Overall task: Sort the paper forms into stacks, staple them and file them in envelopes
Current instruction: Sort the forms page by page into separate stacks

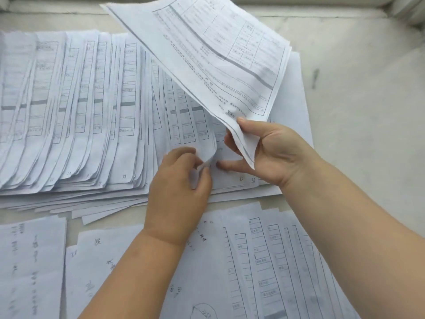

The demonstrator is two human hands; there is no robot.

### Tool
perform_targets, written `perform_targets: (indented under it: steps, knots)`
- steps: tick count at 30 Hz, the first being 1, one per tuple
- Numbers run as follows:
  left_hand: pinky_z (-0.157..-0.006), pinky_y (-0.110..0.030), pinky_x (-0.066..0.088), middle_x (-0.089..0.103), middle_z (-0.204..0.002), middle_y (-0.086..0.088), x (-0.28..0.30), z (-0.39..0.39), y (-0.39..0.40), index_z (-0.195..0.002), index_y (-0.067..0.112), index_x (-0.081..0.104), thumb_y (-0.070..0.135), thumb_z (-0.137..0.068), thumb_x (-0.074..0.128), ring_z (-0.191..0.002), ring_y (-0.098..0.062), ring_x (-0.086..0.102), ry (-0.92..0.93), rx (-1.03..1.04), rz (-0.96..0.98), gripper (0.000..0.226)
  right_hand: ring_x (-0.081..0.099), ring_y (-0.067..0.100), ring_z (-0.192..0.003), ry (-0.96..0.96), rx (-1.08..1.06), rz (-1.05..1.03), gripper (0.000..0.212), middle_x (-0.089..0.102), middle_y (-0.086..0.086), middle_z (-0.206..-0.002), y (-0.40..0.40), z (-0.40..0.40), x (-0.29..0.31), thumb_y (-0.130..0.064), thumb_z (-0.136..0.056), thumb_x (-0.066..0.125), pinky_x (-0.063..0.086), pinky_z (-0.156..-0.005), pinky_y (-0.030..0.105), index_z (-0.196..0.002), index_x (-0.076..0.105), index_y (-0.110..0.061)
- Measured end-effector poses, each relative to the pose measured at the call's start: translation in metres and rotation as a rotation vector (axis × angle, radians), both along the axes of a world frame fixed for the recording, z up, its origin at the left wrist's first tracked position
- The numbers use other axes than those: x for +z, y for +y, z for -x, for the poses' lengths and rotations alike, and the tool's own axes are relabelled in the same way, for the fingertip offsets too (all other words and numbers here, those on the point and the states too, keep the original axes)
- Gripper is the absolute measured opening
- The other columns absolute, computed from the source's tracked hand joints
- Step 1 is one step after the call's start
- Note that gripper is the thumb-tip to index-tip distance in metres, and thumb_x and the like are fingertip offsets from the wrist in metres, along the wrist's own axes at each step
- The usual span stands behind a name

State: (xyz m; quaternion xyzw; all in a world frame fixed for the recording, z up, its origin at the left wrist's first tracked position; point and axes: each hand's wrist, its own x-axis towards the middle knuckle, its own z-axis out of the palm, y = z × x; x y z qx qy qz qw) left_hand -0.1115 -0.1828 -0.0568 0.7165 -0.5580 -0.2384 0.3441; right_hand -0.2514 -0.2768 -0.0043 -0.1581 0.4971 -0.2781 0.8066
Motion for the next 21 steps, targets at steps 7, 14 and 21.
perform_targets:
  steps: [7,14,21]
  knots:
    - [-0.077,-0.013,0.038,0.059,-0.089,0.003,-0.003,0.0,0.008,-0.072,0.012,0.054,0.027,-0.081,0.064,-0.087,-0.011,0.051,-0.02,0.018,0.136,0.02,0.066,0.013,-0.055,-0.025,0.054,0.001,0.015,0.068,0.0,-0.063,-0.011,-0.029,0.002,-0.012,-0.098,0.049,0.055,-0.06,0.032,-0.093,0.063,-0.011]
    - [-0.068,-0.029,0.041,0.058,-0.068,0.004,-0.011,-0.01,0.005,-0.066,0.013,0.061,0.041,-0.081,0.062,-0.072,-0.012,0.051,0.073,-0.046,0.091,0.031,0.066,0.014,-0.051,-0.016,0.005,-0.046,0.017,0.069,0.005,-0.063,-0.009,-0.025,-0.008,-0.005,-0.099,0.048,0.054,-0.047,0.024,-0.093,0.063,-0.004]
    - [-0.069,-0.017,0.049,0.068,-0.072,0.012,-0.003,-0.01,0.007,-0.082,0.035,0.068,0.018,-0.082,0.067,-0.067,-0.003,0.062,0.27,0.11,0.046,0.017,0.067,0.015,-0.053,-0.041,-0.015,-0.069,0.015,0.069,0.006,-0.064,-0.006,-0.021,-0.017,-0.005,-0.098,0.047,0.057,-0.051,0.027,-0.098,0.062,-0.003]
